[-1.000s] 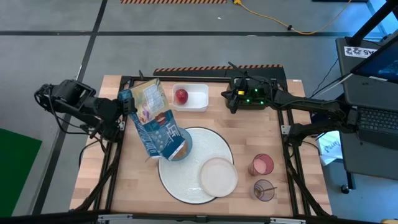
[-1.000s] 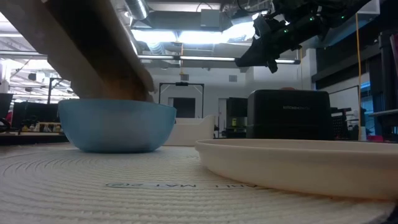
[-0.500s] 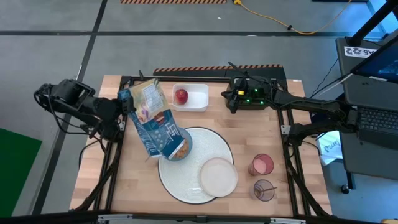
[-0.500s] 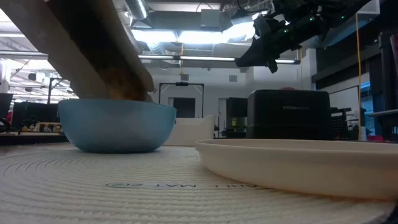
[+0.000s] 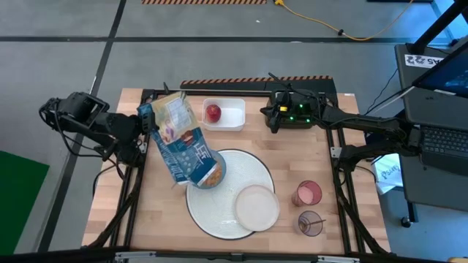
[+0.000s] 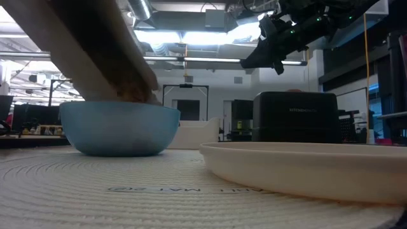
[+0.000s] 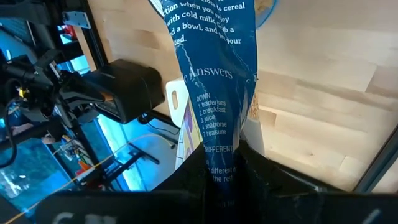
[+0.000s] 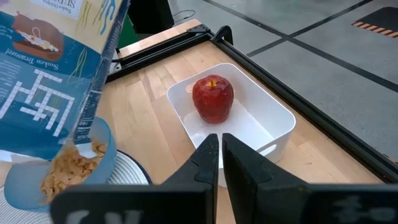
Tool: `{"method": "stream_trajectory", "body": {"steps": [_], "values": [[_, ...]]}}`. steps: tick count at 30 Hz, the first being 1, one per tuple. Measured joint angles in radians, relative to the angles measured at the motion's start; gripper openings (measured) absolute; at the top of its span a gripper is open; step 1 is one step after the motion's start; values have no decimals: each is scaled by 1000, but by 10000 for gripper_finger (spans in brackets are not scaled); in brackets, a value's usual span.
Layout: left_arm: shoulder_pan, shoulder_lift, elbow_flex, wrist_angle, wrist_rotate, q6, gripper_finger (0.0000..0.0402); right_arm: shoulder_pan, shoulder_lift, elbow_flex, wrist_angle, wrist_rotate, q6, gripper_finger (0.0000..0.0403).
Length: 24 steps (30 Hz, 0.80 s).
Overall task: Arrange a breakfast setting
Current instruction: Pour the cereal from the cereal box into the blue bowl
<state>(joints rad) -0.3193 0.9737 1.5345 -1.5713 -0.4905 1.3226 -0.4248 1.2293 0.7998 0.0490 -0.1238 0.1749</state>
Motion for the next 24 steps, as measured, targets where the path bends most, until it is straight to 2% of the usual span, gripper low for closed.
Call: {"method": "stream_trajectory", "body": {"steps": [24], "values": [[-35,0,0,1,-41,34,45,0,0,0,-12,0,0,26]]}}
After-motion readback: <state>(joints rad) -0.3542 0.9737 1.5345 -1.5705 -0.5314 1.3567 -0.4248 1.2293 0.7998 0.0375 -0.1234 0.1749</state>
